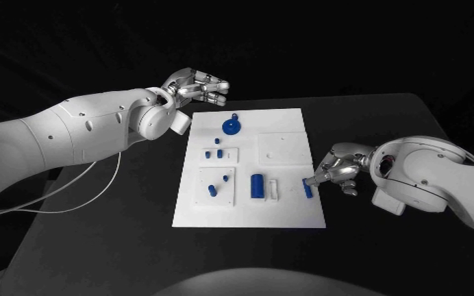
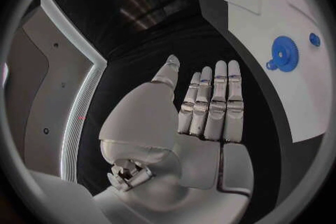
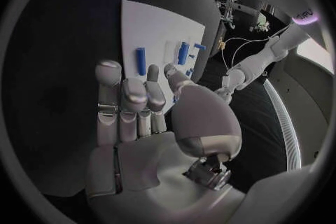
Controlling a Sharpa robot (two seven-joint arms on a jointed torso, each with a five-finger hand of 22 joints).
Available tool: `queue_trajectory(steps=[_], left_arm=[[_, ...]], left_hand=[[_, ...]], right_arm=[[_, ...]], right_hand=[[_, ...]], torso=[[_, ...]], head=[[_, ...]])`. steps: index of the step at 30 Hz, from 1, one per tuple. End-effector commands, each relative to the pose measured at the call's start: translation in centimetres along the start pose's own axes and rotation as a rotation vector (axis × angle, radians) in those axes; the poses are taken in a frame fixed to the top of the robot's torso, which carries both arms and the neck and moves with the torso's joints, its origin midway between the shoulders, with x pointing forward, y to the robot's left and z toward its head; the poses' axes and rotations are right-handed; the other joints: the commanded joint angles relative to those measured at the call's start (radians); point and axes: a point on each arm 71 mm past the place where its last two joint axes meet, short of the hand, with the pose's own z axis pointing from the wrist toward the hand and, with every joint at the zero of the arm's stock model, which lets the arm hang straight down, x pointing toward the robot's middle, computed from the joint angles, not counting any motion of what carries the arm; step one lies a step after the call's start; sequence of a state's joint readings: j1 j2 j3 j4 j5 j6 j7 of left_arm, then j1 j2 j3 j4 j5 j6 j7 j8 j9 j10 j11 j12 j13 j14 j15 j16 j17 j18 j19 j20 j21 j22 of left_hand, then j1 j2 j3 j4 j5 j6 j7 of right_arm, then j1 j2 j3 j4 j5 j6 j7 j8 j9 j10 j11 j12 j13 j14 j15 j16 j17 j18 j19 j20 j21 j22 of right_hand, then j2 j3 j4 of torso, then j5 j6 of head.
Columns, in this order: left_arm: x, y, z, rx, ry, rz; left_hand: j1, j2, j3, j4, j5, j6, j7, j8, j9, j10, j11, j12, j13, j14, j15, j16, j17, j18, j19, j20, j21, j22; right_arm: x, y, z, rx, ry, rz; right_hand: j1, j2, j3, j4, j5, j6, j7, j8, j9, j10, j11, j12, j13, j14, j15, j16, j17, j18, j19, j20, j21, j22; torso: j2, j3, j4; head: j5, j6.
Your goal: Assemble the parts on the task board
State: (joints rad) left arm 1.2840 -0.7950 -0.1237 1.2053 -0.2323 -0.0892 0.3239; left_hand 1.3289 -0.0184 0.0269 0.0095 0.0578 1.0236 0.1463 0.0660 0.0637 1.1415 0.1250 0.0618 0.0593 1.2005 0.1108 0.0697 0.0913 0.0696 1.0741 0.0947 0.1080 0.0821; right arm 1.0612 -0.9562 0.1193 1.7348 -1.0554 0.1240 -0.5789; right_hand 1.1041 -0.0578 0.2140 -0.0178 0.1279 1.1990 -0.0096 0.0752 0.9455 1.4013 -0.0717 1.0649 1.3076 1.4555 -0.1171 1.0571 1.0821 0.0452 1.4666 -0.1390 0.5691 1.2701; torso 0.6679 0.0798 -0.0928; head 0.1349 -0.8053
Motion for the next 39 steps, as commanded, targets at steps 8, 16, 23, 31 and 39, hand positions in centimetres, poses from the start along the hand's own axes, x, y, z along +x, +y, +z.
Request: queue_trajectory(steps=[8, 16, 23, 31, 39], left_arm=[[0.2, 0.0, 0.0, 0.013, -0.001, -0.008], [0.3, 0.1, 0.0, 0.012, 0.003, -0.008], [0.4, 0.0, 0.0, 0.013, 0.008, -0.008], [0.4, 0.0, 0.0, 0.013, 0.009, -0.008], [0.4, 0.1, 0.0, 0.012, 0.010, -0.008]], left_hand=[[-0.003, 0.002, -0.003, 0.003, 0.002, -0.003, -0.003, -0.003, 0.000, 0.004, -0.002, -0.002, 0.000, 0.000, -0.003, -0.005, 0.001, -0.017, -0.003, 0.000, -0.003, 0.000], [-0.004, 0.002, -0.006, 0.003, 0.002, -0.004, -0.002, -0.003, 0.000, 0.003, -0.001, -0.003, 0.000, -0.001, -0.003, -0.005, 0.001, -0.017, -0.003, 0.000, -0.003, 0.000], [-0.004, 0.002, -0.006, 0.003, 0.002, -0.004, -0.002, -0.003, 0.000, 0.003, -0.001, -0.003, 0.000, -0.001, -0.003, -0.005, 0.001, -0.017, -0.003, 0.000, -0.003, 0.000], [-0.004, 0.002, -0.006, 0.003, 0.002, -0.004, -0.002, -0.003, 0.000, 0.003, -0.001, -0.003, 0.000, -0.001, -0.003, -0.005, 0.001, -0.017, -0.003, 0.000, -0.003, 0.000], [-0.006, 0.002, -0.008, 0.003, 0.002, -0.006, -0.002, -0.003, 0.000, 0.002, -0.001, -0.002, 0.000, -0.002, -0.003, -0.005, 0.001, -0.017, -0.003, 0.000, -0.003, -0.001]], right_arm=[[-0.2, -0.6, 0.4, 0.132, -0.061, -0.112], [0.3, -0.1, 1.2, 0.142, -0.092, -0.143], [1.2, 0.3, 2.1, 0.145, -0.096, -0.174], [2.1, 0.4, 2.7, 0.154, -0.079, -0.218], [2.7, 0.5, 3.3, 0.166, -0.090, -0.279]], right_hand=[[0.018, -0.096, 0.038, 0.144, -0.049, 0.001, 0.000, -0.011, 0.123, -0.002, 0.000, -0.004, 0.027, -0.001, 0.000, 0.005, 0.004, 0.002, 0.047, 0.000, 0.001, -0.003], [0.018, -0.112, 0.036, 0.186, -0.062, -0.001, 0.002, -0.010, 0.124, -0.003, 0.001, -0.006, 0.026, -0.001, 0.001, 0.006, 0.005, 0.004, 0.047, 0.001, 0.000, -0.004], [0.016, -0.119, 0.034, 0.203, -0.068, 0.000, 0.003, -0.010, 0.126, -0.003, 0.002, -0.007, 0.026, -0.001, 0.001, 0.005, 0.004, 0.004, 0.047, 0.001, 0.000, -0.005], [0.021, -0.122, 0.033, 0.205, -0.072, 0.004, 0.002, -0.010, 0.136, -0.003, 0.001, -0.006, 0.026, 0.000, 0.001, 0.005, 0.005, 0.002, 0.047, 0.001, 0.000, -0.006], [0.029, -0.126, 0.041, 0.188, -0.075, 0.003, 0.002, -0.011, 0.135, -0.004, 0.002, -0.008, 0.026, -0.001, 0.002, 0.004, 0.004, 0.001, 0.046, 0.001, 0.000, -0.006]], torso=[[0.001, -0.0021, 0.0022], [0.001, -0.0027, 0.0033], [0.001, -0.0030, 0.0034], [0.001, -0.0027, 0.0021], [0.001, -0.0018, 0.0025]], head=[[-0.007, -0.003], [-0.008, -0.004], [-0.007, -0.008], [-0.005, -0.011], [-0.003, -0.013]])
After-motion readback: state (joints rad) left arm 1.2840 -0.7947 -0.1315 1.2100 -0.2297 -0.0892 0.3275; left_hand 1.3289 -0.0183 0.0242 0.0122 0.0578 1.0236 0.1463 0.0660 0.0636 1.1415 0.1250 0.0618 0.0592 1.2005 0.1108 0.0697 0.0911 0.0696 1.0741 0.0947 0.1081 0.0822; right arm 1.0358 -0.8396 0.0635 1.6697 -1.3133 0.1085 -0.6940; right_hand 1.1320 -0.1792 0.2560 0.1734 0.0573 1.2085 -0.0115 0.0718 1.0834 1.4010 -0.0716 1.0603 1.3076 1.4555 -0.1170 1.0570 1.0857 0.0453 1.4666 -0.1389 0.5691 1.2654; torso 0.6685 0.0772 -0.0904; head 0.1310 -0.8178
